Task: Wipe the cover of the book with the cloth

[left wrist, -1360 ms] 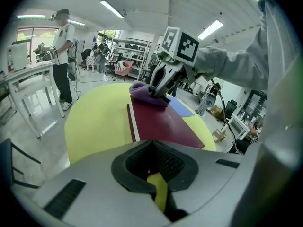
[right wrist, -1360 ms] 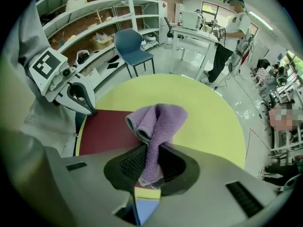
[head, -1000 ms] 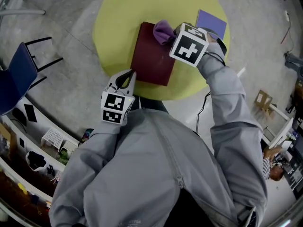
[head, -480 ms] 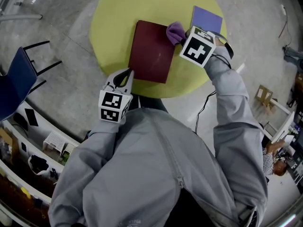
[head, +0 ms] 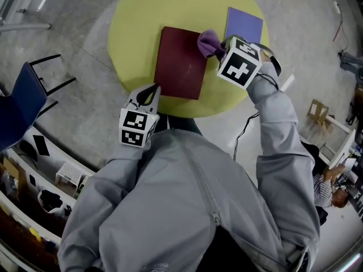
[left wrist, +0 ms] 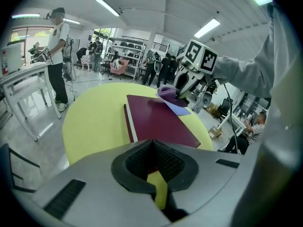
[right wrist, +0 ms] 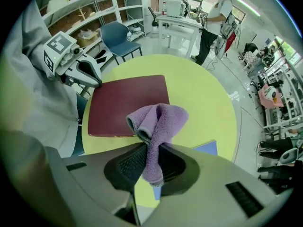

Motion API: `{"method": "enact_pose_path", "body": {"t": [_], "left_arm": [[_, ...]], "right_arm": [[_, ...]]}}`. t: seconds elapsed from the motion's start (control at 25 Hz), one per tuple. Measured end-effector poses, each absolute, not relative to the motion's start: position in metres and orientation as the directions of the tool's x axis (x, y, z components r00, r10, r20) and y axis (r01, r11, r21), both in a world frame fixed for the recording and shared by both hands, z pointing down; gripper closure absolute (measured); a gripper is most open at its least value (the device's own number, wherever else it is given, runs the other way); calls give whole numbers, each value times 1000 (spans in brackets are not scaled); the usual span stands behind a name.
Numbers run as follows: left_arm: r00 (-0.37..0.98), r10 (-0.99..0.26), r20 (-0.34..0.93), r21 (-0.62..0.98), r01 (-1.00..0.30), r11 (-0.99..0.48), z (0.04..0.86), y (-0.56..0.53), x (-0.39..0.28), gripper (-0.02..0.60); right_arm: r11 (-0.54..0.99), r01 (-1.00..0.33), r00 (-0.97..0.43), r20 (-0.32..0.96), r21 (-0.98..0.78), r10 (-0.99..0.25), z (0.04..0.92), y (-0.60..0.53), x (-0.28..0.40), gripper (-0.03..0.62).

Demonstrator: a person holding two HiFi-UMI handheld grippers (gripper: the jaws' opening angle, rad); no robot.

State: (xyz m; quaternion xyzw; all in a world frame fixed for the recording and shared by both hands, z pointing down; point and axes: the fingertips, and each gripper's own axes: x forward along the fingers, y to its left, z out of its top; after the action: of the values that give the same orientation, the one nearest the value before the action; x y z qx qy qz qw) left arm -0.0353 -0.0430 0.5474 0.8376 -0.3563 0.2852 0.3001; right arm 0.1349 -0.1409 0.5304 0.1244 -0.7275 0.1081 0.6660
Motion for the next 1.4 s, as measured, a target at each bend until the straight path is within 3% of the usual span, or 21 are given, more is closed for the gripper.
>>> {"method": "enact_pose_path", "body": {"t": [0.56,1.4], "left_arm": [[588,-406,699,314,-763,-565,552,-35,-36,563],[589,-404,700,329,-768,-550,555,-38,-38,565]], "right_arm": [[979,-200,-225,972,27,-72,492,-136,58,511],[993,-105,-322,947,-48,11,511,-133,-32,511]]}}
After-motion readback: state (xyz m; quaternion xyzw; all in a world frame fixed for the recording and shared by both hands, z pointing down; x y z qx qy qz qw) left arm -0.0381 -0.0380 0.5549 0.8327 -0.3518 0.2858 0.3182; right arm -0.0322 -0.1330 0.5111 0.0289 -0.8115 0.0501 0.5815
